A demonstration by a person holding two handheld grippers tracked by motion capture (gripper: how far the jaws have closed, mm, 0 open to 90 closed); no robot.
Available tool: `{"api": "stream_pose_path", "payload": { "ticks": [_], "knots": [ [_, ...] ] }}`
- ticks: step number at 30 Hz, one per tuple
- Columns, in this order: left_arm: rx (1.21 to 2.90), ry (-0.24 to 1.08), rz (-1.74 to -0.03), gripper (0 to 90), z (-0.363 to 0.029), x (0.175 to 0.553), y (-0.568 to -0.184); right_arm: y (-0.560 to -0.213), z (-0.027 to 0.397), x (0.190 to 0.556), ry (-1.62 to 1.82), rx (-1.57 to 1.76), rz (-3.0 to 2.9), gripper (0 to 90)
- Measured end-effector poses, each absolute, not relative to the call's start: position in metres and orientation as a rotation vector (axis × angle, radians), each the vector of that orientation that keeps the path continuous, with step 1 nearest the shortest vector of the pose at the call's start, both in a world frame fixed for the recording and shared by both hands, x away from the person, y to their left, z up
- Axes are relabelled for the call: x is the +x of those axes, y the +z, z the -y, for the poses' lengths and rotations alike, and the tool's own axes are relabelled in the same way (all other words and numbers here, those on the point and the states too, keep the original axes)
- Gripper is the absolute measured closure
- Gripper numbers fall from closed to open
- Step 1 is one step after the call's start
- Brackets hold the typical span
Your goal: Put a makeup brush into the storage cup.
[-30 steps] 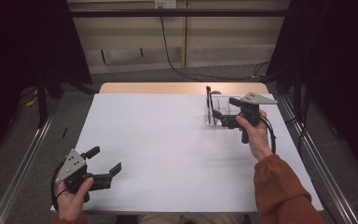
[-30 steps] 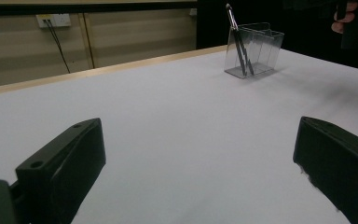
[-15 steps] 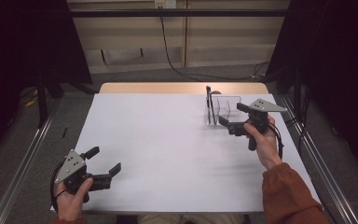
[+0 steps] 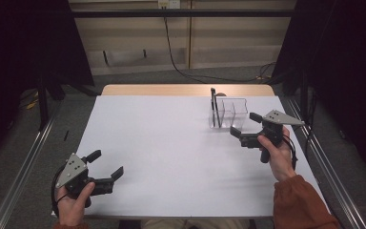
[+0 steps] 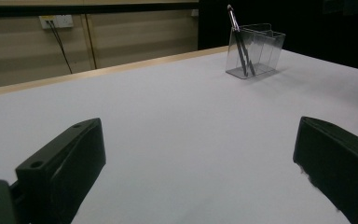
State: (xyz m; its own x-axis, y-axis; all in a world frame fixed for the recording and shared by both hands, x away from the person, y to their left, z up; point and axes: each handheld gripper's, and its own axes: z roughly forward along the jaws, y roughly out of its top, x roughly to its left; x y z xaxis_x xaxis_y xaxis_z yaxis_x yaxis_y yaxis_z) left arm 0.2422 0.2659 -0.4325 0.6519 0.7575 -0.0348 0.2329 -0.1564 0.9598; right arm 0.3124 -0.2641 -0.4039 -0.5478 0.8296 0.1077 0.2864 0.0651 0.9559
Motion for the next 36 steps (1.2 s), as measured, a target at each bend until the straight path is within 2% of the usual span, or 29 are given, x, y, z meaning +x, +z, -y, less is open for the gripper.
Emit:
{"api": "stream_pose_path", "payload": {
  "ticks": [10,36],
  "knots": [
    [1.709,0.564,-0.809,2.2,-0.266,0.241,-0.432,-0.419,0.271,0.29,1.483,1.165,-1.872,0.6],
    [1.701,0.572,-0.818,2.2,-0.268,0.237,-0.432,-0.43,0.299,0.225,1.466,1.207,-1.812,1.2]
  ]
}}
